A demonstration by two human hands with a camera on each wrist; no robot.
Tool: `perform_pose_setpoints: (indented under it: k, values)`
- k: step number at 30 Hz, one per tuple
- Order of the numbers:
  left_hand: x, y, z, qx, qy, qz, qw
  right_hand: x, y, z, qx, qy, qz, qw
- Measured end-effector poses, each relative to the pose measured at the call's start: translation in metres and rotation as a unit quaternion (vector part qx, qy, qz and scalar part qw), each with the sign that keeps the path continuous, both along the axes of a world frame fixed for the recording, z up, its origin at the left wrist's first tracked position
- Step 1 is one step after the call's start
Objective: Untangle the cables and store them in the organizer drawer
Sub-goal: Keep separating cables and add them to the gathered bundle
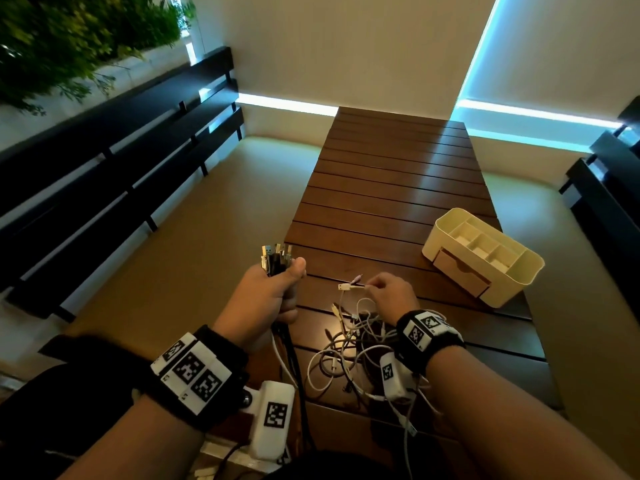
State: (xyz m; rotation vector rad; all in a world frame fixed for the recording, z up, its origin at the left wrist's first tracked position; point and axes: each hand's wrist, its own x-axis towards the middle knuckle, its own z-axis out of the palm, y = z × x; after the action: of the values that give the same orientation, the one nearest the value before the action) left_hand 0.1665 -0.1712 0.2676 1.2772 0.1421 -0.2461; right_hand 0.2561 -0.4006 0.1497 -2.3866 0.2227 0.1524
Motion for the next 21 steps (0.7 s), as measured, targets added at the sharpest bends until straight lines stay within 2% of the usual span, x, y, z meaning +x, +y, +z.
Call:
perform_pose_setpoints:
  k: [3,8,12,15,17,19,21]
  values:
    - [0.005,-0.012,0.0,0.003,0.001,-0.009,1.0,-0.014,0.004,0.022,0.056,-0.045,-0.001,0.997]
    - [0.008,-0.025,0.0,0.007,-0.004,-0.024,1.0,-0.038,0.012,0.066,0.12,-0.103,0.045,0.986]
    - [0.005,-0.03,0.002,-0.003,-0.005,-0.019,1.0,-0.066,0.015,0.102,0.22,-0.224,0.006,0.949]
    - [0.0,-0.035,0.004,-0.003,-0.008,-0.01,1.0,-0.074,0.012,0.108,0.226,-0.218,-0.004,0.949]
    - [-0.004,-0.038,0.004,-0.01,-0.014,-0.008,1.0,-0.076,0.007,0.111,0.233,-0.211,-0.04,0.948]
    - [-0.007,-0.041,0.004,-0.015,-0.017,-0.001,1.0,-0.077,0.003,0.121,0.259,-0.245,-0.085,0.931]
    - [-0.011,-0.043,0.003,-0.019,-0.016,0.007,1.0,-0.081,0.002,0.134,0.268,-0.296,-0.09,0.912]
